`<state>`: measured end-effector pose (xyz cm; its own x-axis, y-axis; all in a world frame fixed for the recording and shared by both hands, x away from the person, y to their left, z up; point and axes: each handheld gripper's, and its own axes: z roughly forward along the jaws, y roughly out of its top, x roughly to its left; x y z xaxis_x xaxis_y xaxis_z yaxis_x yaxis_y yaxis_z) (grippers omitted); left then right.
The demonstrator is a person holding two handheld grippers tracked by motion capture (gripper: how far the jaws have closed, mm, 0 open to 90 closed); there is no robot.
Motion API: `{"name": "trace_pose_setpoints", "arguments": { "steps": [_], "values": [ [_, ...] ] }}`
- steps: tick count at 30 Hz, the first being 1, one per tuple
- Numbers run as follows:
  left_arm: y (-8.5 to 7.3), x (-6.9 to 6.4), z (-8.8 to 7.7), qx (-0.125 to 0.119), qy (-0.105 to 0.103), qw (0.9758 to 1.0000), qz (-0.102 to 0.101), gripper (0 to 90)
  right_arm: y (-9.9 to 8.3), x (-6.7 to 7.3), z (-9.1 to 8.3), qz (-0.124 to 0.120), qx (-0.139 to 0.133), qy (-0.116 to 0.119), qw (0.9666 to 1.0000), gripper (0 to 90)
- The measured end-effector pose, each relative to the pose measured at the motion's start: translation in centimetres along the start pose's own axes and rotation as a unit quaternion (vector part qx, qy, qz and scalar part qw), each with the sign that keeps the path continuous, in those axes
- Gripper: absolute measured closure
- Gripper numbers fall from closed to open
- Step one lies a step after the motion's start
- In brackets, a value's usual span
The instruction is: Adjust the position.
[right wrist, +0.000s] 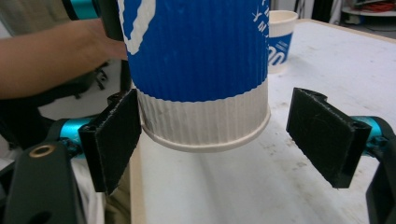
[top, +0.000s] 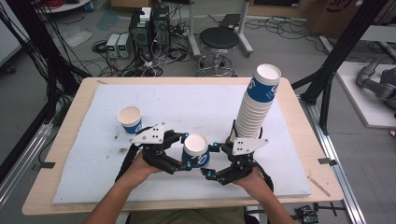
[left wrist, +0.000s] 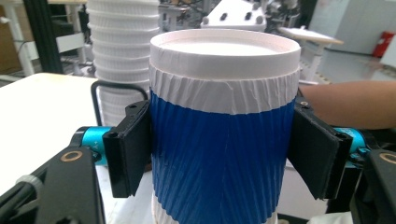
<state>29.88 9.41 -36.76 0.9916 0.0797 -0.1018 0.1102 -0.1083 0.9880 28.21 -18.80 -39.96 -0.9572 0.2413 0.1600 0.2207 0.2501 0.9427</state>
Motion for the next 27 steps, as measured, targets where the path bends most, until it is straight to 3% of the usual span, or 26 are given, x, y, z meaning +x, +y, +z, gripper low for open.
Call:
{"name": "trace_pose_setpoints", "arguments": {
  "steps": [4,13,16,23,27],
  "values": [
    [-0.01,0.02,0.1,0.0,-0.005,1.0,0.002,27.6,0.04,0.13,0.14,0.004,-0.007,0.018,0.9998,18.1],
    [0.06,-0.18,0.45,-0.002,-0.016,0.9998,0.012,27.7,0.04,0.31,0.58,0.002,0.001,0.022,0.9998,18.2],
    [0.05,-0.23,0.51,-0.001,-0.019,0.9997,0.015,28.1,0.02,0.35,0.58,0.002,0.003,0.029,0.9996,22.0],
    [0.04,-0.34,0.59,0.0,-0.017,0.9996,0.023,29.5,0.17,0.4,0.31,-0.008,0.013,0.028,0.9995,28.5],
    [0.01,-0.56,0.73,0.009,-0.001,0.9996,0.029,28.4,0.2,0.35,0.26,-0.012,0.023,0.025,0.9994,31.0]
  ]
}}
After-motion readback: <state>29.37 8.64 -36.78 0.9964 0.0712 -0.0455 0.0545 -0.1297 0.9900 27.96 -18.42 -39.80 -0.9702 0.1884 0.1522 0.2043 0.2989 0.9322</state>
